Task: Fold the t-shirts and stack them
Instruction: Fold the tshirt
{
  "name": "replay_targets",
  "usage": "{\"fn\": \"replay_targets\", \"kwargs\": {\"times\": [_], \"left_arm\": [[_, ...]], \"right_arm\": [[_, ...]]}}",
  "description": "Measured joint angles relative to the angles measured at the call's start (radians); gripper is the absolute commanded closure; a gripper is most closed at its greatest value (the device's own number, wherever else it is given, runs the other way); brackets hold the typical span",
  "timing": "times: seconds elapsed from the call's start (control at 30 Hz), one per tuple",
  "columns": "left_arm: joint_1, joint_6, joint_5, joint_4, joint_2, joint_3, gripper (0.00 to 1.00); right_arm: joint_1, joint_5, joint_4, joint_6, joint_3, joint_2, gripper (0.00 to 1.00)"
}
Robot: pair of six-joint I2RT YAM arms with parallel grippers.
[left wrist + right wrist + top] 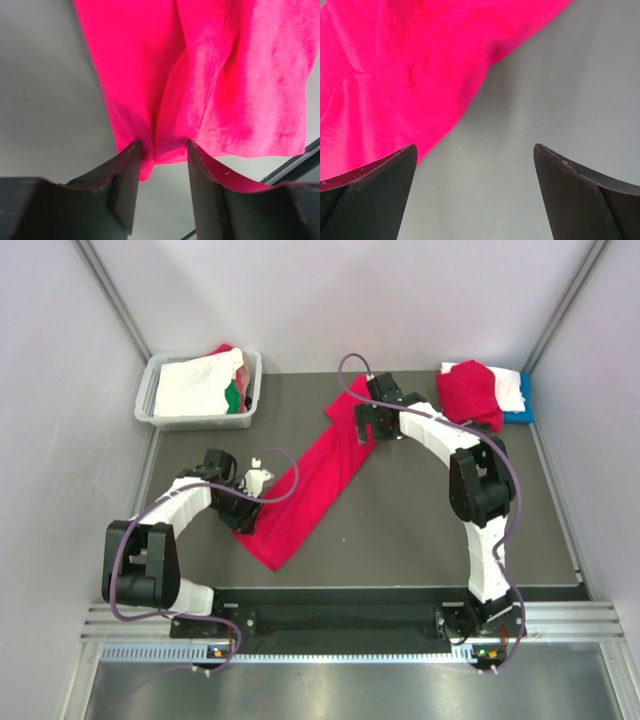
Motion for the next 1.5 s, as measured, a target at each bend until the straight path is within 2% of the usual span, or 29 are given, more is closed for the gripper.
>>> {"fn": "replay_targets", "kwargs": {"times": [0.23, 0.3, 0.53, 0.73, 1.0, 1.4, 1.5], "left_arm": [[0.0, 0.001, -0.015, 0.0, 0.0, -0.008, 0.44], [0.0, 0.001, -0.022, 0.001, 0.0, -0.008, 0.38], [0.0, 0.0, -0.033, 0.0, -0.003, -0.008, 0.33], [0.0, -0.001, -0.033, -0.001, -0.049, -0.007, 0.32], [0.0, -0.003, -0.032, -0.011, -0.062, -0.005, 0.42], [-0.021, 0.003, -0.03, -0.039, -0.06, -0.012, 0.42], [-0.023, 0.009, -0.024, -0.047, -0.048, -0.015, 0.48]], "right_arm": [[0.0, 0.0, 0.0, 0.0, 0.0, 0.0, 0.0], [0.0, 0.0, 0.0, 0.0, 0.0, 0.0, 0.0], [0.0, 0.0, 0.0, 0.0, 0.0, 0.0, 0.0], [0.0, -0.003, 0.0, 0.0, 0.0, 0.0, 0.0], [0.0, -0.007, 0.007, 0.0, -0.009, 0.0, 0.0], [0.0, -0.007, 0.009, 0.0, -0.015, 0.0, 0.0], [0.0, -0.007, 0.01, 0.0, -0.015, 0.0, 0.0]]}}
